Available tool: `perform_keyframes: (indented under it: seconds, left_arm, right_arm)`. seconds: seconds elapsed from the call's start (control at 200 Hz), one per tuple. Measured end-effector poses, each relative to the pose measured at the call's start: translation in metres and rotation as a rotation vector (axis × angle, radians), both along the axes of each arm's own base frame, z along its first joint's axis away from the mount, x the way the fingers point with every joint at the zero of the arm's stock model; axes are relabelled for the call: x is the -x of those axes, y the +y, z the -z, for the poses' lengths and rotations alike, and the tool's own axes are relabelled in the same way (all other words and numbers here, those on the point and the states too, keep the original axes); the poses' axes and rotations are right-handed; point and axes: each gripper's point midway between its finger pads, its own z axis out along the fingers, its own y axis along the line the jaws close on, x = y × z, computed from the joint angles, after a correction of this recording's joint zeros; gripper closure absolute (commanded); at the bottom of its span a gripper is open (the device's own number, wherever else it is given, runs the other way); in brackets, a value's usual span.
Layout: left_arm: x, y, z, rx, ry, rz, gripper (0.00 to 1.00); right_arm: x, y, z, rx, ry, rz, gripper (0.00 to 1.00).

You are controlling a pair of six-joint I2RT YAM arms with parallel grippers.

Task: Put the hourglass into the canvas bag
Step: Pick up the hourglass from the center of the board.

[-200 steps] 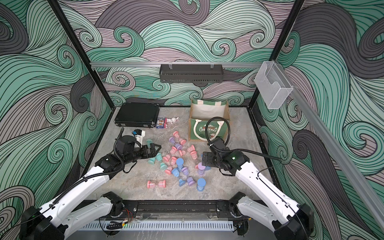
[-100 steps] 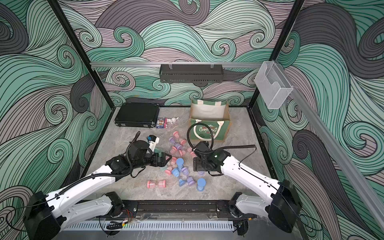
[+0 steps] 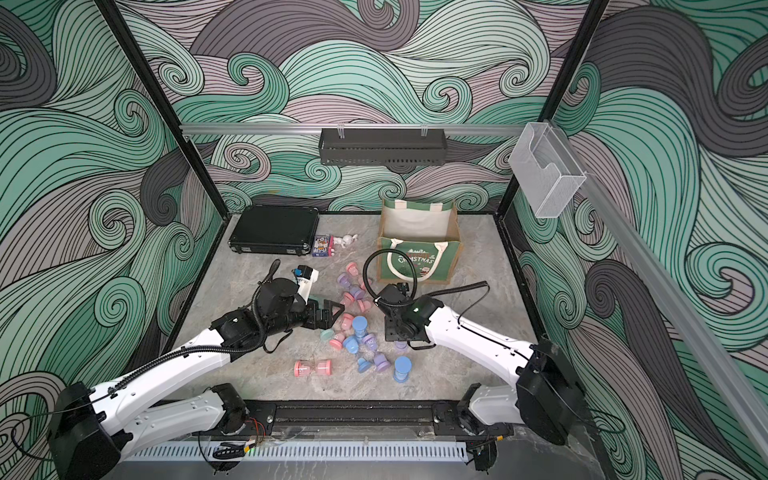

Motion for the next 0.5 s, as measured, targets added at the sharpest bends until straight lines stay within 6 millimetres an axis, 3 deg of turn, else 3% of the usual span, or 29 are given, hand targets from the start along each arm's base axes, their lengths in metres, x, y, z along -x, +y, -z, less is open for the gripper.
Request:
perform_keyframes:
  seconds: [0.5]
  left_arm:
    - [0.0006,-0.0024,0.0034,-0.01,0.006,0.011,0.01]
  right_arm:
    - [-0.0002,-0.0039,0.0037,0.03,-0.012,-0.019,0.6]
